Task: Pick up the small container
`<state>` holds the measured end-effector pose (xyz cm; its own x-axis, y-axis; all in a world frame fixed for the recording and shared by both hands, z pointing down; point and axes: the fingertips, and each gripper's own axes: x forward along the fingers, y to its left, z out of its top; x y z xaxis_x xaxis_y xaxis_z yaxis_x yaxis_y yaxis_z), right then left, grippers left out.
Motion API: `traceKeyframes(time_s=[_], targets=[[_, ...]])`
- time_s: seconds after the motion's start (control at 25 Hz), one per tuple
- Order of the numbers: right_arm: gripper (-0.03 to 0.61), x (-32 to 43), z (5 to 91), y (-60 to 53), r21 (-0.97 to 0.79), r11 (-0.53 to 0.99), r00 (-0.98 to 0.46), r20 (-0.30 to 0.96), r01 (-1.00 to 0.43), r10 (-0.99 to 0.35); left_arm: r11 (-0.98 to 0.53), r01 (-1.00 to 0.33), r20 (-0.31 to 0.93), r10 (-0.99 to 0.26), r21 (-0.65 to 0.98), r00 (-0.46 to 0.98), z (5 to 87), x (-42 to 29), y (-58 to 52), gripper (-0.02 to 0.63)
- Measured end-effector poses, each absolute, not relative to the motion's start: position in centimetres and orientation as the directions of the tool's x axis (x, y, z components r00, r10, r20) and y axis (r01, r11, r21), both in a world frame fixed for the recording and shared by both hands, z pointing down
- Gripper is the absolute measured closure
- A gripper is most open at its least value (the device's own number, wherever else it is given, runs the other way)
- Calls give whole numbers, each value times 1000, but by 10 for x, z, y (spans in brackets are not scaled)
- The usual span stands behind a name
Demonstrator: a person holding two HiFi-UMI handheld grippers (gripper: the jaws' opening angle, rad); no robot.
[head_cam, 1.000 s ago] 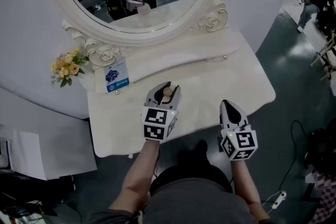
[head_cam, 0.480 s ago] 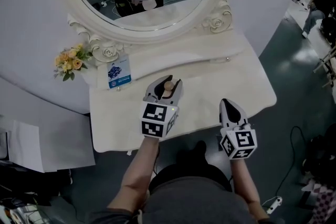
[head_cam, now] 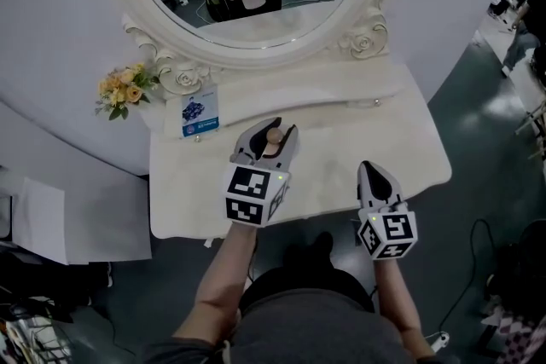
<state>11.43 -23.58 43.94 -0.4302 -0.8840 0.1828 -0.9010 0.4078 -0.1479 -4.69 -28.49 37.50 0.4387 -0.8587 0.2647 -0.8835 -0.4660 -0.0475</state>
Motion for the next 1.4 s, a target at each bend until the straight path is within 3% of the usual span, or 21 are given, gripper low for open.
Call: traceKeyframes(time_s=[1.4], targets=[[575,95,433,-251,-94,514,-523,174,-853,-835,-355,-933,242,-912,-62,331,349,-80,-269,499]])
